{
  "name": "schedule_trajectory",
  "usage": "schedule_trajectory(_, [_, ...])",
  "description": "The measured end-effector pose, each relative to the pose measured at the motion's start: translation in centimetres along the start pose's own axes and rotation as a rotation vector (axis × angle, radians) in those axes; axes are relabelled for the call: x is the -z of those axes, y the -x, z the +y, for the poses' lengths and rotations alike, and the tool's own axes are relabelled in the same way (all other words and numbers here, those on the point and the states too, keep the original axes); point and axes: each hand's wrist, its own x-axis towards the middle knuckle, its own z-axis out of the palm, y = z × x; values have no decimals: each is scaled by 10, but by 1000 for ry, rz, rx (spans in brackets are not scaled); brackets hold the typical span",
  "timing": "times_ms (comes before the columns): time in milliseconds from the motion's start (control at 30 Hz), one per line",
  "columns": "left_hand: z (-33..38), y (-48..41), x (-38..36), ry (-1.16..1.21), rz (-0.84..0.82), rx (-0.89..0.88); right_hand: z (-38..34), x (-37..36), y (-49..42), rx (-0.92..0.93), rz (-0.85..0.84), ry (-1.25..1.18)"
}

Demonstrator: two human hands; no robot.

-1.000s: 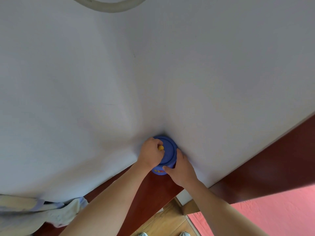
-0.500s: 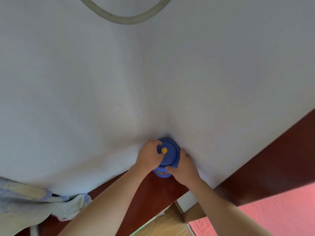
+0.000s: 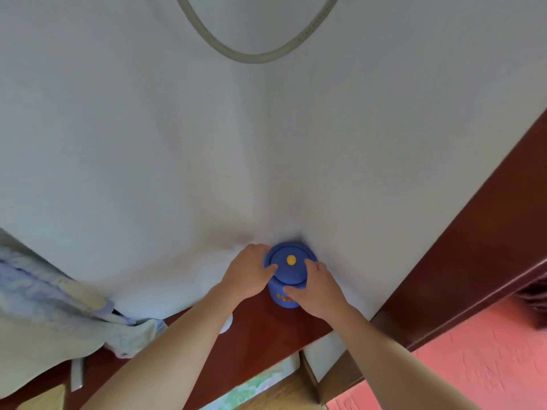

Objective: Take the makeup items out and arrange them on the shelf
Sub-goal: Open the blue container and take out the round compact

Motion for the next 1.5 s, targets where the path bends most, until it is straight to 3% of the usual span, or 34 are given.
schedule_trajectory(633, [-28, 118, 70, -193, 159, 127, -69, 27, 48, 325, 139, 277])
schedule_trajectory(1067, [-69, 238, 116, -303, 225, 133, -126, -2, 139, 390, 264, 306])
schedule_trajectory(1500, [-37, 307, 104, -341, 320, 246, -117, 12, 185, 481, 245, 355])
